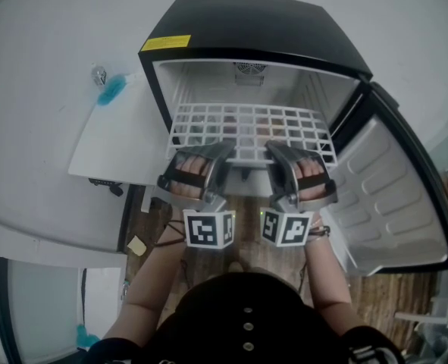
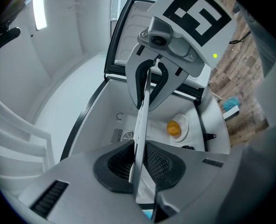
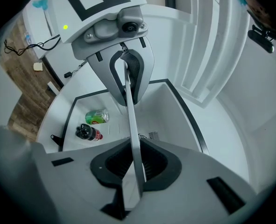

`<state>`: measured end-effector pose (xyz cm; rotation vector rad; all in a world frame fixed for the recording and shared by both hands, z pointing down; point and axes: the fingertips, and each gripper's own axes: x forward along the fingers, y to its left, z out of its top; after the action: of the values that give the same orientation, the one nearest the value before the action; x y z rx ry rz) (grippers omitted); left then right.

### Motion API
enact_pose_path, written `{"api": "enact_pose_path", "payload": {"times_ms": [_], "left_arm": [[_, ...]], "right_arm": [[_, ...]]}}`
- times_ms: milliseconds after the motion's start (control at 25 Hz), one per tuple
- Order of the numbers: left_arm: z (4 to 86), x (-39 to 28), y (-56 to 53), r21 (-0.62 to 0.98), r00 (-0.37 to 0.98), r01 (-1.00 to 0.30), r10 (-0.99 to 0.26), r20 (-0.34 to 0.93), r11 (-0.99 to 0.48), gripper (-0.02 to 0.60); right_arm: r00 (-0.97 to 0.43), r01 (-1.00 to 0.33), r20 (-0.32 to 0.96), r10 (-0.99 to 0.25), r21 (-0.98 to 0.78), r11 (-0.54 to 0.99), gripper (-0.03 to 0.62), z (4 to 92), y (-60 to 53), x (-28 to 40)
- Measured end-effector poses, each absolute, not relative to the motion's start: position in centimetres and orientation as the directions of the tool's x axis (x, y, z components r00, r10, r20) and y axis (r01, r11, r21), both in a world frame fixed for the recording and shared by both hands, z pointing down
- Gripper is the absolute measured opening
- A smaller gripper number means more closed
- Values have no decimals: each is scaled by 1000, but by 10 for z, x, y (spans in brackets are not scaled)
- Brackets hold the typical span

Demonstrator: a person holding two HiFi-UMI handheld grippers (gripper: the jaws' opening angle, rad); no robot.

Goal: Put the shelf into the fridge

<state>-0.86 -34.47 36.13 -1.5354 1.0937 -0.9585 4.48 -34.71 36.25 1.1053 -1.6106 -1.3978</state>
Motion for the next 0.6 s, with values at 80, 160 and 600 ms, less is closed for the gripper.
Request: {"api": "enact_pose_path", "payload": {"times_ms": [80, 160, 600], "left_arm": [[361, -9, -346, -977, 280, -183, -958, 57, -112, 48], [362, -9, -347, -977, 275, -183, -960, 57, -111, 48], [364, -10, -355, -974, 268, -191, -961, 66, -120, 48]], "right_arm": [[-371, -144, -11, -928, 989, 46, 46, 363, -348, 45], [-372, -146, -9, -928, 988, 49, 46, 363, -350, 44], [-365, -157, 2, -931, 986, 63, 46, 366, -356, 44]]}}
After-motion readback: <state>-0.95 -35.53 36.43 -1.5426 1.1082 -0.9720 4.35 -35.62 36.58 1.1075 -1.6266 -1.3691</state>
